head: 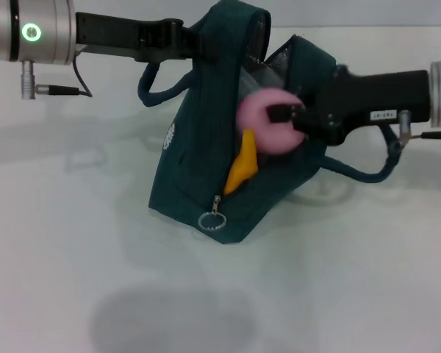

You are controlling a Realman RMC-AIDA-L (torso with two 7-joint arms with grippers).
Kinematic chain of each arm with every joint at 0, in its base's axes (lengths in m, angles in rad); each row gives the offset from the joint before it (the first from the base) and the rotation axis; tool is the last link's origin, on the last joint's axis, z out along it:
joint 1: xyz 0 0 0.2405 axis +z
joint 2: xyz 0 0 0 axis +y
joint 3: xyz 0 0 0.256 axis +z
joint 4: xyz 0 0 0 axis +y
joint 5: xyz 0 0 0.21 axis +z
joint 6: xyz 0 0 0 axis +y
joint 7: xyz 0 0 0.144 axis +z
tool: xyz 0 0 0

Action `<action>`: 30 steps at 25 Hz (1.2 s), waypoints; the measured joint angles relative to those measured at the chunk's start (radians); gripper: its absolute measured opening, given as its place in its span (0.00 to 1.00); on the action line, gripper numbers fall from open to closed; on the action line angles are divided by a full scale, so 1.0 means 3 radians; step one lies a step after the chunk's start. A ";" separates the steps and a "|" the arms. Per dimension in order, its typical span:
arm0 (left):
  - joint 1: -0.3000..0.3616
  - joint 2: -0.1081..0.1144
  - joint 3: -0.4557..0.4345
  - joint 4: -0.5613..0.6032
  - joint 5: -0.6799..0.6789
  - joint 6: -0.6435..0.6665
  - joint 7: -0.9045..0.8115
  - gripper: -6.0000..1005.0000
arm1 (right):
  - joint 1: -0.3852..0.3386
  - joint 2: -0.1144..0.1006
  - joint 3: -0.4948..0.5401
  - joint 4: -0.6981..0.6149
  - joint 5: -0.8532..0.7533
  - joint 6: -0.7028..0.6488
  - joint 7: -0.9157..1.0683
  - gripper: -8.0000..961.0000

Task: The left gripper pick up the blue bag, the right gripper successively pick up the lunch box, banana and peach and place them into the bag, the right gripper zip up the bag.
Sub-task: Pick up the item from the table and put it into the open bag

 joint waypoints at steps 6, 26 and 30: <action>0.0001 0.0002 0.0000 0.0000 0.0003 0.0000 -0.0004 0.06 | 0.0157 -0.0002 -0.0125 0.0014 -0.0372 0.0071 0.0470 0.06; -0.0002 -0.0025 0.0010 0.0000 -0.0007 0.0010 0.0016 0.06 | 0.0295 0.0031 -0.0419 -0.0024 0.0058 0.0463 0.0550 0.43; -0.0004 -0.0030 0.0011 0.0000 -0.0007 0.0010 0.0020 0.06 | 0.0317 0.0024 -0.0691 -0.0009 0.0174 0.0632 0.0542 0.54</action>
